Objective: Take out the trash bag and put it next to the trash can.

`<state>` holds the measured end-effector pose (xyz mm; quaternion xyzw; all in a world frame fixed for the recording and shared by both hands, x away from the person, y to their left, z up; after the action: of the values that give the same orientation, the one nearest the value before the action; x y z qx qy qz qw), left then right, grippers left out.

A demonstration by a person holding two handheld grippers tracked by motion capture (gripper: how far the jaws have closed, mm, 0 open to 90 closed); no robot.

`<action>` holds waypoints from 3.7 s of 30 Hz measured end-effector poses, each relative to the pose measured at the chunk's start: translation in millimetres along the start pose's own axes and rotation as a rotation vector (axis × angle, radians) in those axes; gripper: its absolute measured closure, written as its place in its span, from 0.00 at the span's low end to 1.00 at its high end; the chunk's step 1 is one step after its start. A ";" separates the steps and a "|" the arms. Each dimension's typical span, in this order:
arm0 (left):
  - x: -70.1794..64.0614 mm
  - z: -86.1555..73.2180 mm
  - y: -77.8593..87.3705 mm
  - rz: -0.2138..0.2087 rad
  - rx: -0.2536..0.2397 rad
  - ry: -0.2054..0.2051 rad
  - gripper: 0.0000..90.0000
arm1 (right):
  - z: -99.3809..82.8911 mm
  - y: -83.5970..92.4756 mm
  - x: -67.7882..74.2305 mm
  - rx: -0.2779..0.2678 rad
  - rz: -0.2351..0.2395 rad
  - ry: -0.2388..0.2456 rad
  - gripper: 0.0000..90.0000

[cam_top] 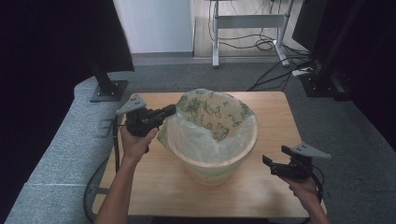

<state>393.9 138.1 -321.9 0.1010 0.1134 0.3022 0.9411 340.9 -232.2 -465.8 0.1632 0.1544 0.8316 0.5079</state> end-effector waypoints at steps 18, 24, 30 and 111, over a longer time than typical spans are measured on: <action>-5.8 13.4 4.4 -0.004 -0.020 0.018 1.00 | 101.4 38.6 122.7 -0.115 0.437 0.233 0.15; 1.5 11.0 4.7 0.009 -0.020 0.051 1.00 | 106.6 25.7 142.8 -0.078 0.500 0.256 0.15; 1.7 9.5 5.8 0.004 -0.025 0.061 1.00 | 98.4 20.3 159.0 -0.035 0.549 0.316 0.18; 9.5 0.8 3.7 -0.017 -0.046 0.095 1.00 | 138.4 -24.4 50.1 -0.053 0.272 0.290 1.00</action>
<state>399.6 146.6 -321.7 0.0641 0.1518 0.3011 0.9393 397.9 -164.1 -346.0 0.0478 0.1804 0.9112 0.3673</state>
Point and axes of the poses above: each handheld gripper's, and its own axes: y roughly backward along the jaws, z roughly out of its top, x roughly to its left, the point moved 7 cm from there along -y, roughly forward along the jaws, and after that the axes turned 4 degrees about -z, right-handed, at the moved point
